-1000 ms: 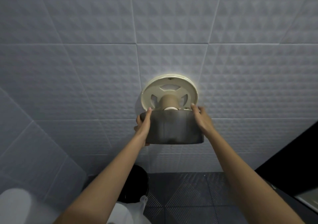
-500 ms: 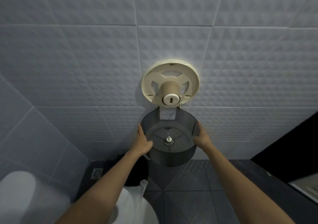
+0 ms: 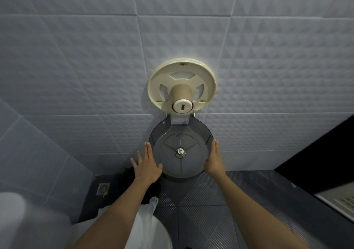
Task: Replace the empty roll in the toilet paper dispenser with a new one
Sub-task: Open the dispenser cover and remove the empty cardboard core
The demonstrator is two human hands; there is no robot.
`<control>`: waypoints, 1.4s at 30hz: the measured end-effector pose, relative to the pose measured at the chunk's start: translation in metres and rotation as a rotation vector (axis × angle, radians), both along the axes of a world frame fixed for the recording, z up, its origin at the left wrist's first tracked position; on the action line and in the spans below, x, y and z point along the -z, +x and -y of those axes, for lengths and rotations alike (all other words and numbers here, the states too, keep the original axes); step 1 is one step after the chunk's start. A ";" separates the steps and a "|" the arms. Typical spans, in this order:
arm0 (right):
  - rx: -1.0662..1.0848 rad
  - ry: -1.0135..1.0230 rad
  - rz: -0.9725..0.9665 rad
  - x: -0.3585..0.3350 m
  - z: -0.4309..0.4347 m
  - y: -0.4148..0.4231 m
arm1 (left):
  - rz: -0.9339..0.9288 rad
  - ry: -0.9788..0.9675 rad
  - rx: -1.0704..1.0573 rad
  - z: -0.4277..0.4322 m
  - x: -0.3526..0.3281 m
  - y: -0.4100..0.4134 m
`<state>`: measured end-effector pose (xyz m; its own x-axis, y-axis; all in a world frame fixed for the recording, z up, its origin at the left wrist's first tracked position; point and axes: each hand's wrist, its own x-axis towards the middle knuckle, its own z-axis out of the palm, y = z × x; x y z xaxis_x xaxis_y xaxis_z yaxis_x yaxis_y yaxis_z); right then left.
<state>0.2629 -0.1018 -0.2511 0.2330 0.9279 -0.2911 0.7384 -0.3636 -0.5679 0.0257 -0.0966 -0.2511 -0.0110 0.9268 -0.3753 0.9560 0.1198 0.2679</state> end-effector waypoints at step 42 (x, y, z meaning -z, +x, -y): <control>0.540 0.092 -1.321 -0.097 -0.052 -0.080 | 0.306 0.022 -0.032 0.034 0.006 -0.032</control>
